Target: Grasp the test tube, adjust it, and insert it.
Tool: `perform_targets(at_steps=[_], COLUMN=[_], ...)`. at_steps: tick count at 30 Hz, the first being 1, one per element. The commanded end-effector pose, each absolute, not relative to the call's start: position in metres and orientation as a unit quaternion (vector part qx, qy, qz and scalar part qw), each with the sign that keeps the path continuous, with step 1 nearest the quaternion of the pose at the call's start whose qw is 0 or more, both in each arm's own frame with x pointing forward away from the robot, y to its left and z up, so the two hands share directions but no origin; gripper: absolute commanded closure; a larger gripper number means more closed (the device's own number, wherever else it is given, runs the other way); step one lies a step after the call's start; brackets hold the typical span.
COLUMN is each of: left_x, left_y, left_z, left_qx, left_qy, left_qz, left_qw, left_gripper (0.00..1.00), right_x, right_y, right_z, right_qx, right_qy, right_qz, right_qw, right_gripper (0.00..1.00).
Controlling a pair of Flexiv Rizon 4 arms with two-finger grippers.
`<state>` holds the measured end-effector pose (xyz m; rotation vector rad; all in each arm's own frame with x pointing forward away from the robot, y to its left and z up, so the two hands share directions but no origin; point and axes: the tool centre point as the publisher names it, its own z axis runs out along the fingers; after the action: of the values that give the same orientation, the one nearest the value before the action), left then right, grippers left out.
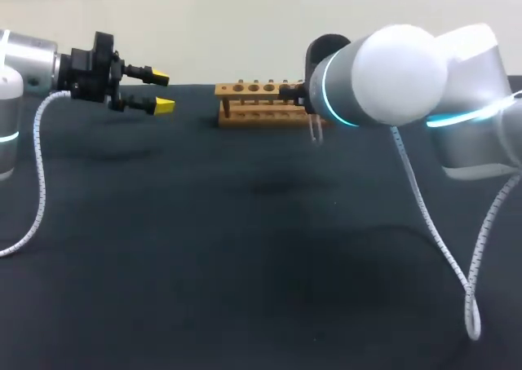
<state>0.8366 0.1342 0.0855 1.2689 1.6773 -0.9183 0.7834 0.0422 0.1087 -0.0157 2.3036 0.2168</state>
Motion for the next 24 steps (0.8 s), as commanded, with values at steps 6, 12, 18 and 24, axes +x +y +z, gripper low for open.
perform_targets(at_steps=[6, 12, 18, 24], left_x=[0.834, 0.834, 0.834, 0.834], left_y=[0.134, 0.134, 0.134, 0.134], left_z=[0.085, 0.085, 0.085, 0.085], left_qx=[0.503, 0.503, 0.503, 0.503], left_qy=[0.666, 0.666, 0.666, 0.666], left_qz=[-0.363, -0.363, -0.363, -0.363], left_qw=[0.414, 0.414, 0.414, 0.414], left_gripper=[0.0, 0.0, 0.0, 0.0], right_x=[0.799, 0.804, 0.811, 0.82], right_y=[0.056, 0.059, 0.06, 0.057], right_z=[0.09, 0.084, 0.078, 0.07], right_qx=[-0.021, -0.024, -0.024, -0.014], right_qy=[0.909, 0.91, 0.912, 0.914], right_qz=[0.064, 0.053, 0.05, 0.044], right_qw=[0.411, 0.41, 0.407, 0.404], right_gripper=[1.0, 1.0, 1.0, 1.0])
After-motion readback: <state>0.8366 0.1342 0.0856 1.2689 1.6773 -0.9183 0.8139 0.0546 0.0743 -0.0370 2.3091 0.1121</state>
